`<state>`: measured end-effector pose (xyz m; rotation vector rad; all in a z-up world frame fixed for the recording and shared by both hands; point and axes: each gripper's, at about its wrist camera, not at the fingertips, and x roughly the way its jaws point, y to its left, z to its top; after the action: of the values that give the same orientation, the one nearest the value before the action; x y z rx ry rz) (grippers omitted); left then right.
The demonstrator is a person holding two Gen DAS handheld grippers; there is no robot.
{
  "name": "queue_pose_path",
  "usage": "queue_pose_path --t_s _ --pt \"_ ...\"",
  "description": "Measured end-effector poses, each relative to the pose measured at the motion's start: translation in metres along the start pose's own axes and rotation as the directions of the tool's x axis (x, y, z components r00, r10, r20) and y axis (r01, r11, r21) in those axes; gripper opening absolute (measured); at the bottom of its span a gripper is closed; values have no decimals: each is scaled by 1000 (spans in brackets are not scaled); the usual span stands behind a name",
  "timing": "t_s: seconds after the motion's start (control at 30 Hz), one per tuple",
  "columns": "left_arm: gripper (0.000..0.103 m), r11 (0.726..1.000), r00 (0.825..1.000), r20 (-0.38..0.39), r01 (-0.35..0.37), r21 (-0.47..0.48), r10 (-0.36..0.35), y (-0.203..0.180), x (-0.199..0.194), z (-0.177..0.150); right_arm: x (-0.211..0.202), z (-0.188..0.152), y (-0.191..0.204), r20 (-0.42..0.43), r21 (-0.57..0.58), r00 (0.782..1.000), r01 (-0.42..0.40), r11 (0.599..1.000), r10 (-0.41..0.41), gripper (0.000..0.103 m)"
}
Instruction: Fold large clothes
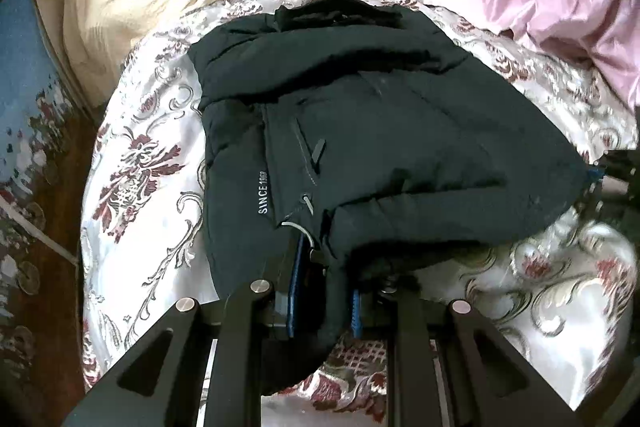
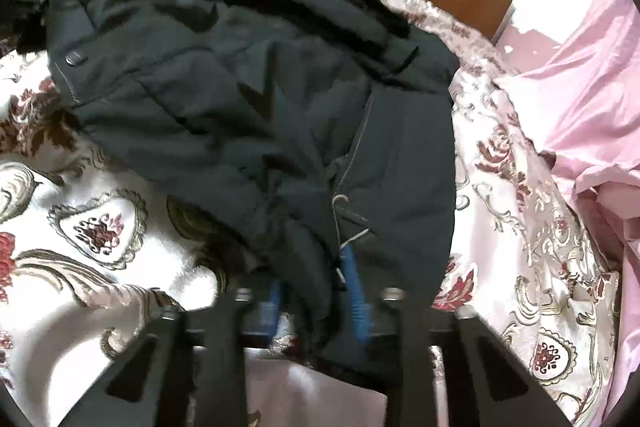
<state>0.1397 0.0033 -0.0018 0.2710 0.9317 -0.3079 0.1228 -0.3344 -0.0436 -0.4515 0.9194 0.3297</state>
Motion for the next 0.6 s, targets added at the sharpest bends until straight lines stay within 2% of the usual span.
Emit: queue_pose_path --t_s 0.07,0.17,0.4,0.6 --pt "15 1000 1000 9 -20 20 20 -3 -2 -4 -3 2 6 21 -5 999 27 1000 -27 10" --pt "15 1000 1000 17 -11 15 10 -2 -5 -9 -13 -2 3 66 36 997 23 999 -26 9" --pt "15 999 999 53 -7 37 5 -11 -29 -24 -58 -8 2 185 103 981 46 994 -65 7" --pt "15 998 999 44 30 49 -32 -24 -64 -53 -100 -27 12 201 123 979 19 992 -43 7"
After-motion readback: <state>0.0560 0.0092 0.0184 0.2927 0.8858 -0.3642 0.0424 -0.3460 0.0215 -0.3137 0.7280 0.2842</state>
